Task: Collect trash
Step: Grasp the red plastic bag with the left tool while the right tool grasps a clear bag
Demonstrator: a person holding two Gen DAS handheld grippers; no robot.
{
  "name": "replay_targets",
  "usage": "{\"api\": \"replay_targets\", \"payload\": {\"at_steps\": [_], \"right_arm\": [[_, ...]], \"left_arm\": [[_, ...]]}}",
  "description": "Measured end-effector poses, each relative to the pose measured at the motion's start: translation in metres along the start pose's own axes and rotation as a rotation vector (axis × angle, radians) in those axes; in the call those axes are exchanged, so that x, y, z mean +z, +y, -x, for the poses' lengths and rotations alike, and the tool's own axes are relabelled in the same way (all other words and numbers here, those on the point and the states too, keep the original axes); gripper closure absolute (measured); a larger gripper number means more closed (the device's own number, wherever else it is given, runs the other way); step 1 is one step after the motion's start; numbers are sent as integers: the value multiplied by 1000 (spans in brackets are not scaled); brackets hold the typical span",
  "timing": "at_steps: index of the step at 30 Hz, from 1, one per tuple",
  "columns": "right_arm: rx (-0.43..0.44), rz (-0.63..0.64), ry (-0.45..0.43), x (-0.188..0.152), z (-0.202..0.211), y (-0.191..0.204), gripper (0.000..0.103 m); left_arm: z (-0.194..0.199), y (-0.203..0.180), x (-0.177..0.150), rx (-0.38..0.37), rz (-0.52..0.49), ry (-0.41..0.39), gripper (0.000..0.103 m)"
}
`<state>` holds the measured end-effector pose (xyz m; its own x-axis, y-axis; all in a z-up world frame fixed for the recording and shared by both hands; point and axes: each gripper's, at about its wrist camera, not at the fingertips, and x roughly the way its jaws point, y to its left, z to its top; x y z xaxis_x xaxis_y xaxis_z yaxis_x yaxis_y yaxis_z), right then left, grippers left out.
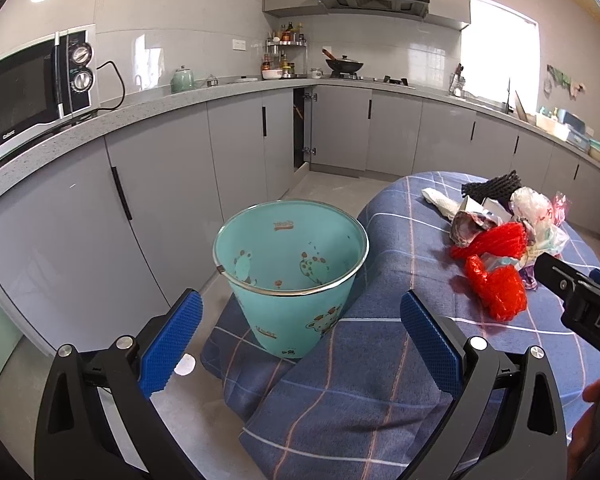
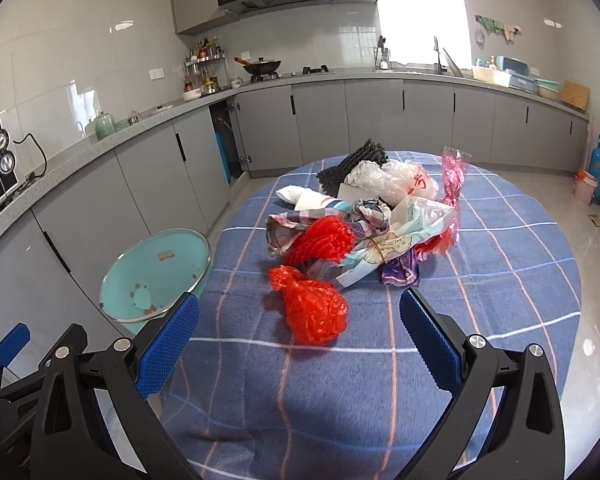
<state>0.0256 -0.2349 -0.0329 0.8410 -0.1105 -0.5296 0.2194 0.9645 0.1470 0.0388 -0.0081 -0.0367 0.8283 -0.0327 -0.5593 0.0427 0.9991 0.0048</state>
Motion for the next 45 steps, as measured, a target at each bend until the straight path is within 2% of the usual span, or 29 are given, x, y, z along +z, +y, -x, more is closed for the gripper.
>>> {"api": "replay_targets", "payload": {"at_steps": [10, 15, 20, 23, 24, 27, 31, 34, 40, 43, 45], "right_arm": [[-48, -30, 46, -10, -27, -58, 4], [-103, -11, 26, -18, -24, -82, 5], [-128, -32, 31, -18, -32, -103, 6], [-129, -46, 52, -16, -40, -108, 28], [-129, -56, 62, -16, -44, -111, 29], [-131, -87, 77, -14, -49, -123, 32], [-130, -114, 79, -12, -49, -138, 38], [-120, -122, 80, -8, -49, -143, 39], [-82, -141, 54, 6, -53, -144, 39], [-67, -152, 33, 16, -58, -142, 39], [-58, -169, 29, 21, -63, -141, 39]], "left_arm": [[-36, -32, -3, -62, -65, 27, 6], [-53, -52, -1, -135, -80, 65, 6], [-68, -81, 12, -244, -100, 103, 6], [-70, -104, 20, -318, -115, 112, 7], [-71, -113, 22, -347, -127, 121, 7], [-78, -138, 23, -399, -148, 154, 12], [-86, -166, 18, -422, -190, 180, 21], [-94, -178, 12, -422, -202, 217, 28], [-111, -176, 2, -455, -199, 266, 56], [-112, -173, 3, -472, -223, 241, 68], [-112, -170, 4, -479, -223, 233, 71]]}}
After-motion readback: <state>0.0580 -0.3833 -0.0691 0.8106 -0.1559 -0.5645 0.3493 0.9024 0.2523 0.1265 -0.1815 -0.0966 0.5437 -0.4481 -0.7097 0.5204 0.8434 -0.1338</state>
